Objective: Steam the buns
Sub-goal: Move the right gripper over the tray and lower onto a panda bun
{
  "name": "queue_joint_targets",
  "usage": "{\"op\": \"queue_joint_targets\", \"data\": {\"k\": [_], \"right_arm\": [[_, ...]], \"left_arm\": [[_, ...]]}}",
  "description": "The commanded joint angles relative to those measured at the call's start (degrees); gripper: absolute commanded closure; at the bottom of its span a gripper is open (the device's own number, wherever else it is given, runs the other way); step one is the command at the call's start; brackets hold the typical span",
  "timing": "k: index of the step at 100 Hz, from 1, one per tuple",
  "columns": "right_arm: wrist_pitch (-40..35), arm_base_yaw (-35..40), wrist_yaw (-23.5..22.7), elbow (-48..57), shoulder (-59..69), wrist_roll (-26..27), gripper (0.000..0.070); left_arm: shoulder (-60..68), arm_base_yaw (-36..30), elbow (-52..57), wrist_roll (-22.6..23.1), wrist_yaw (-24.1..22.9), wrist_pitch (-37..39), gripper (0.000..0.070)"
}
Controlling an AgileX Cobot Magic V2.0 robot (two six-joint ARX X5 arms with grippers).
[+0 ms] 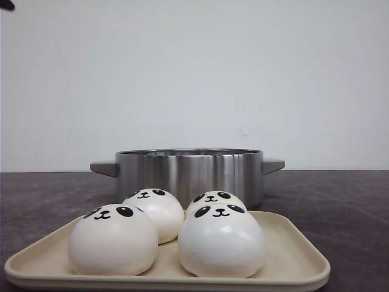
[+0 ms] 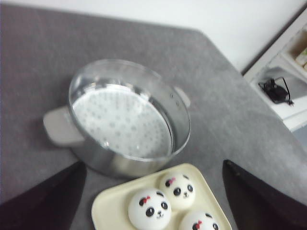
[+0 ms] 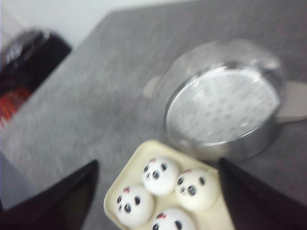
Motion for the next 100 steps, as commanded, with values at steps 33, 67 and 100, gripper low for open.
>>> {"op": "queue_joint_targets", "data": {"k": [33, 67, 100], "right_arm": [[-4.1, 15.2, 9.0, 0.9, 25.7, 9.8, 0.0115], [1.6, 12.5, 12.0, 1.0, 38.2, 9.4, 0.0120], [5.0, 8.8, 12.4, 1.0, 42.2, 9.1, 0.0239]], "left_arm": [[0.3, -4.5, 0.9, -1.1, 0.4, 0.4, 0.0138], [0.2, -11.5, 0.9, -1.0, 0.4, 0.4, 0.0138], [0.2, -15.8, 0.9, -1.0, 0.2, 0.4, 0.0138]]}}
